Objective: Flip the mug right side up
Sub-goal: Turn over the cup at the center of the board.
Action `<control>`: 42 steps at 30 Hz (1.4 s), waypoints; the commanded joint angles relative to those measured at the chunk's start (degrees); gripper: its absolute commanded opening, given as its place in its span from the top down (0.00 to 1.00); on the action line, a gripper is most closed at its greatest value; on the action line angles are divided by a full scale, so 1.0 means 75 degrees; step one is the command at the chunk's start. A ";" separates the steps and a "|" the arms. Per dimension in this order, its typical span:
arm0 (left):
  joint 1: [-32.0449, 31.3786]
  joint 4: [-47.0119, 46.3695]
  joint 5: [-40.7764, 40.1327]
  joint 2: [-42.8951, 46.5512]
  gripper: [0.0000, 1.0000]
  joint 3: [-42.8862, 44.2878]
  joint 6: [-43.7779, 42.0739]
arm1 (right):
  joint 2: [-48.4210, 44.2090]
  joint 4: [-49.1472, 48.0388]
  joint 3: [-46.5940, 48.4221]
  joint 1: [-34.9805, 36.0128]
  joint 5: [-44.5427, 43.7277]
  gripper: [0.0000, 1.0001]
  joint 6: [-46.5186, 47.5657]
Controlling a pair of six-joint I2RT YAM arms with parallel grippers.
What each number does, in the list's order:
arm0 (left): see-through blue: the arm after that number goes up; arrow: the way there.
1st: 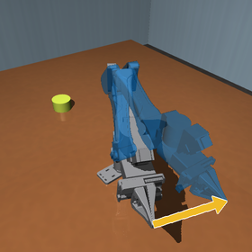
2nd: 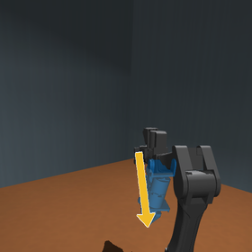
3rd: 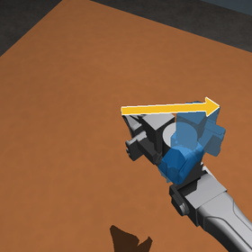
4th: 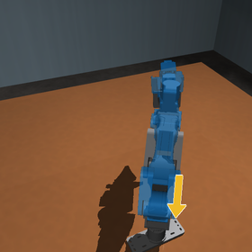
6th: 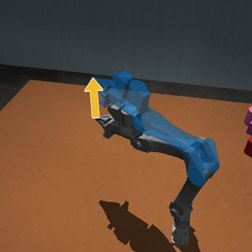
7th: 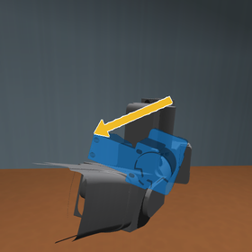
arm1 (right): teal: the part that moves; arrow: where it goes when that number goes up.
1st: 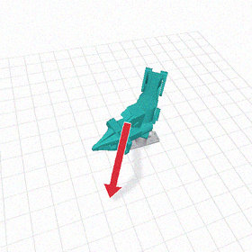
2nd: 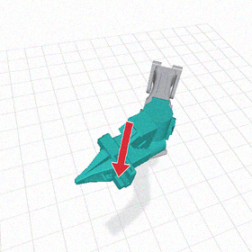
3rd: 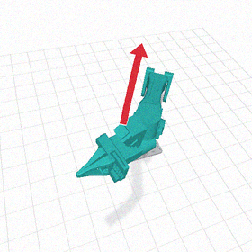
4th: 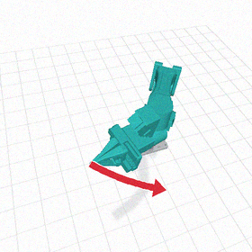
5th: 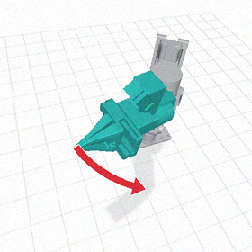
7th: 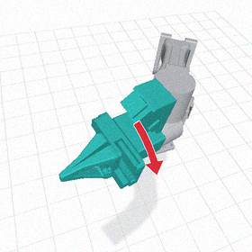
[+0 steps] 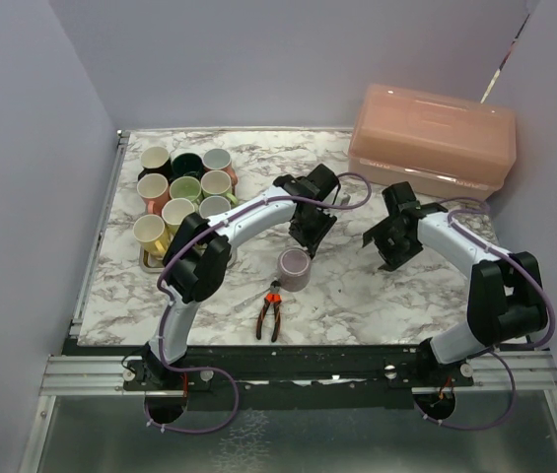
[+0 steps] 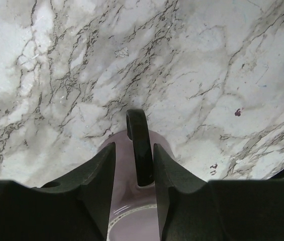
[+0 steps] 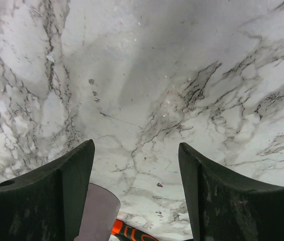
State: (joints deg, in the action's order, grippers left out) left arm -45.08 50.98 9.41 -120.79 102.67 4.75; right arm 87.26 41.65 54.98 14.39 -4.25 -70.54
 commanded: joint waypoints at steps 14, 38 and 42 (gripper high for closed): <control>-0.0036 0.0418 0.0421 0.0103 0.60 -0.0054 -0.0859 | 0.0065 0.0147 0.0336 -0.0465 -0.0323 0.29 0.0437; -0.0117 0.0168 0.0048 -0.0164 0.61 -0.0334 -0.1004 | 0.0047 -0.0057 0.0417 -0.0592 -0.0013 0.29 0.0482; -0.0124 0.0115 -0.0151 -0.0152 0.63 -0.0415 -0.0946 | 0.0057 -0.0058 0.0418 -0.0595 -0.0002 0.29 0.0479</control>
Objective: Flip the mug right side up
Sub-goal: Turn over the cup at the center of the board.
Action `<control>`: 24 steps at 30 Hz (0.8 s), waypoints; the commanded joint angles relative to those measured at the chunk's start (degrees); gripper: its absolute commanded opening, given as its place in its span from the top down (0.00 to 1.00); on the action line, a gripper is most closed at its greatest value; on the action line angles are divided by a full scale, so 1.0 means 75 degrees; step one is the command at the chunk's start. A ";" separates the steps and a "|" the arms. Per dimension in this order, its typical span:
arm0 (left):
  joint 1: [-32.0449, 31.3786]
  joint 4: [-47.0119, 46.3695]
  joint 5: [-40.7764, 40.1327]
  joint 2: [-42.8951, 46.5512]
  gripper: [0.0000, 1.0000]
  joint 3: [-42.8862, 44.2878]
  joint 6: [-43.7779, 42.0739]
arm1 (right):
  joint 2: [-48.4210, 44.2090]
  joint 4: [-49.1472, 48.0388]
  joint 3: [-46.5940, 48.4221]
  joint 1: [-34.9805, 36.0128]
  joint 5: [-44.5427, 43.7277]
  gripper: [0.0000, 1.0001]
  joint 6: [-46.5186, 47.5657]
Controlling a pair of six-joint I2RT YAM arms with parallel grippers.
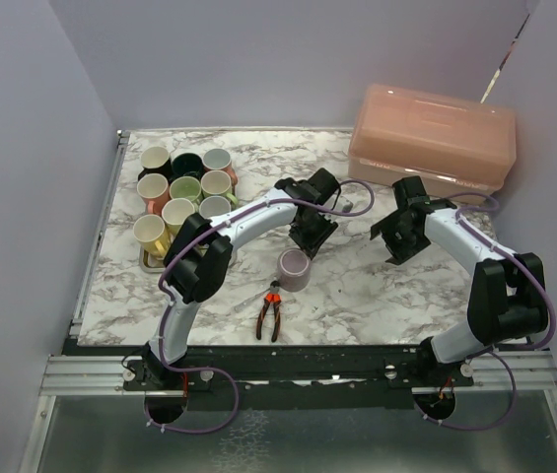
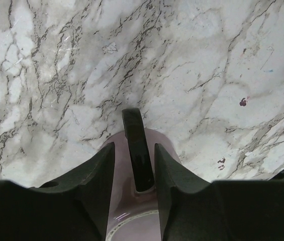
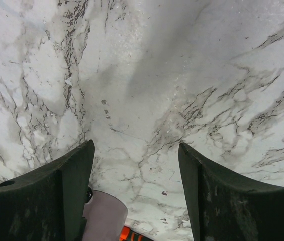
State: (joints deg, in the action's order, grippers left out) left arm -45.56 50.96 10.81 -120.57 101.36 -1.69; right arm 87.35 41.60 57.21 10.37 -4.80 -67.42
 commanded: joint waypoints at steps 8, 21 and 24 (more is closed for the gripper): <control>-0.0123 0.0017 -0.0507 -0.0208 0.69 -0.0398 -0.0029 | 0.0067 -0.0078 0.0094 -0.0094 0.0130 0.29 0.0058; -0.0124 -0.0224 -0.0940 0.0185 1.00 -0.0107 0.0101 | -0.0191 -0.0033 0.0310 -0.0117 0.0186 0.29 0.0230; -0.0130 -0.0502 -0.1212 0.0556 1.00 -0.0100 0.0113 | -0.0221 -0.0155 0.0449 -0.0113 0.0569 0.28 0.0565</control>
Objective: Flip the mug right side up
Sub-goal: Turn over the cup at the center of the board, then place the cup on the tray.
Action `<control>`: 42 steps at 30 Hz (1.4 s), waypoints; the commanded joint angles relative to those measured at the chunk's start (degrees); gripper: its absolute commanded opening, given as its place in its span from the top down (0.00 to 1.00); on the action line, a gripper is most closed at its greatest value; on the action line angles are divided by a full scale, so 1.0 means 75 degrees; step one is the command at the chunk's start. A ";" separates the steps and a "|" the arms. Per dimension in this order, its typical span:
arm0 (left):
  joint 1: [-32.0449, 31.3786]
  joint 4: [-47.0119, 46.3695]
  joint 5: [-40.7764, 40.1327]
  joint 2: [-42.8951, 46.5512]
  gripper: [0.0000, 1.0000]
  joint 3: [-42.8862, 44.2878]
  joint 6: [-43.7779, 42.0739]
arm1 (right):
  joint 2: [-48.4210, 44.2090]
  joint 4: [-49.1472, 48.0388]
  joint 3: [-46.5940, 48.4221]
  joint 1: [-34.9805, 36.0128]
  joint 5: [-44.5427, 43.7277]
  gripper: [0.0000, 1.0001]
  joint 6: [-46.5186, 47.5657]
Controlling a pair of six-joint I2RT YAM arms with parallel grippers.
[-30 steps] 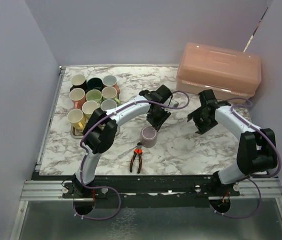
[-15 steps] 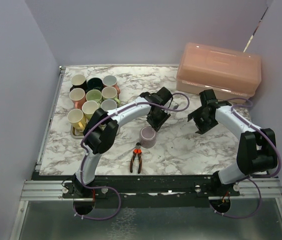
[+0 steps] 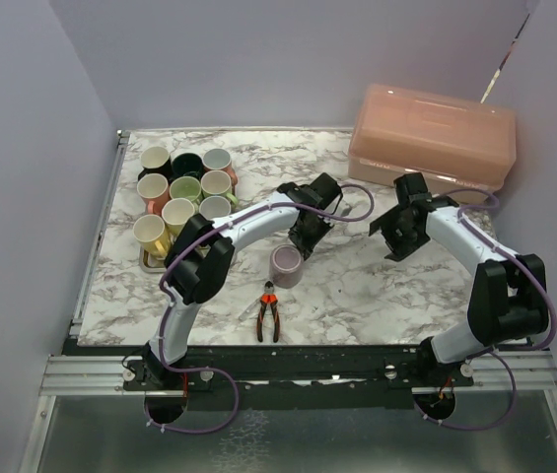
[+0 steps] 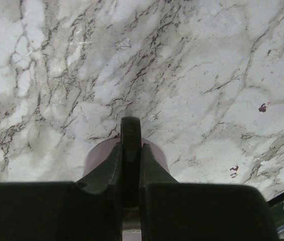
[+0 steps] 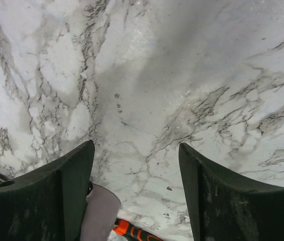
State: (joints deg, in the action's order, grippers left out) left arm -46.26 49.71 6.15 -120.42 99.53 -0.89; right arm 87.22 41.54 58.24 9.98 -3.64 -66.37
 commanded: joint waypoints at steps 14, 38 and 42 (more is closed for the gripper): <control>-0.0081 -0.3640 -0.0709 0.3218 1.00 -0.2368 -0.0971 | -0.0056 -0.1325 0.0747 -0.0065 0.4459 0.27 0.0924; -0.0119 -0.8973 0.0521 0.4607 1.00 -0.5017 -0.4287 | 0.0613 -0.0692 0.2151 0.0679 0.4871 0.38 -0.1155; -0.0130 -0.8984 0.0482 0.4584 1.00 -0.5021 -0.4358 | 0.0573 -0.1044 0.2091 0.0698 0.4731 0.37 -0.1551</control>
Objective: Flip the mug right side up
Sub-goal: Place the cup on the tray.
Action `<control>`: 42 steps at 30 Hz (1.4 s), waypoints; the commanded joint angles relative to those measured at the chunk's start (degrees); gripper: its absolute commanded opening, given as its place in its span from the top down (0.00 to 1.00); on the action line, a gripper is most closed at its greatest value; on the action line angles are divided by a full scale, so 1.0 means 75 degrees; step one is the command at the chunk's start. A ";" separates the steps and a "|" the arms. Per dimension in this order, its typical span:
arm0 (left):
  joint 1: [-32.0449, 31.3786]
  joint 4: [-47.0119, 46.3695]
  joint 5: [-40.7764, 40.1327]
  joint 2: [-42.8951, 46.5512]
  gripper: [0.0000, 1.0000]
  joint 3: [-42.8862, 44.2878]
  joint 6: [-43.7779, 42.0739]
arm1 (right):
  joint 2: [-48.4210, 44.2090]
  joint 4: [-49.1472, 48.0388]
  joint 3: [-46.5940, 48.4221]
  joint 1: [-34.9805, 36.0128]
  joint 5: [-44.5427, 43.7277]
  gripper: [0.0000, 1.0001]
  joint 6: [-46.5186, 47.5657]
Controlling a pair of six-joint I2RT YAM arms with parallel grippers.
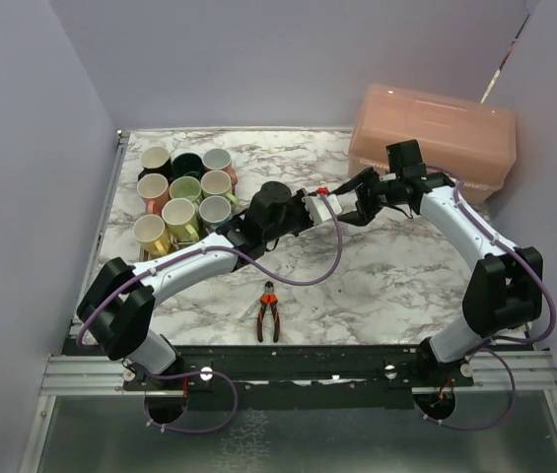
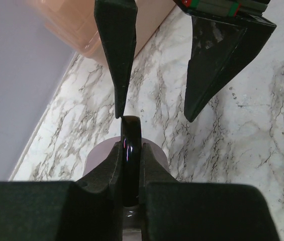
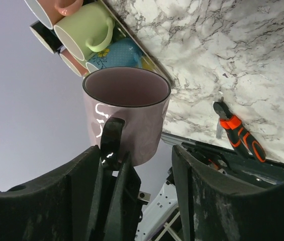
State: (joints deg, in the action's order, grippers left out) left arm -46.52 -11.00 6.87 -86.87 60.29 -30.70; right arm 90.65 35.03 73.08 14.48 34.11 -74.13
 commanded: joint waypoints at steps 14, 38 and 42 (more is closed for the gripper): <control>-0.0113 -0.0963 0.0563 0.0057 1.00 0.0097 -0.0680 | 0.0639 -0.0430 0.0507 0.0402 -0.0422 0.55 -0.0705; -0.0116 -0.0390 0.0132 -0.0243 0.84 0.0364 -0.0137 | 0.0445 -0.1062 0.0702 0.0671 -0.1292 1.00 -0.0414; -0.0122 -0.0373 -0.0011 -0.0242 0.59 0.0294 0.0516 | 0.0085 -0.1696 0.0546 0.0672 -0.1758 1.00 -0.0187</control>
State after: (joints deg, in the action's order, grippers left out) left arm -46.85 -11.70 7.22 -88.47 60.75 -33.06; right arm 95.31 30.24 76.75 19.09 25.65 -77.69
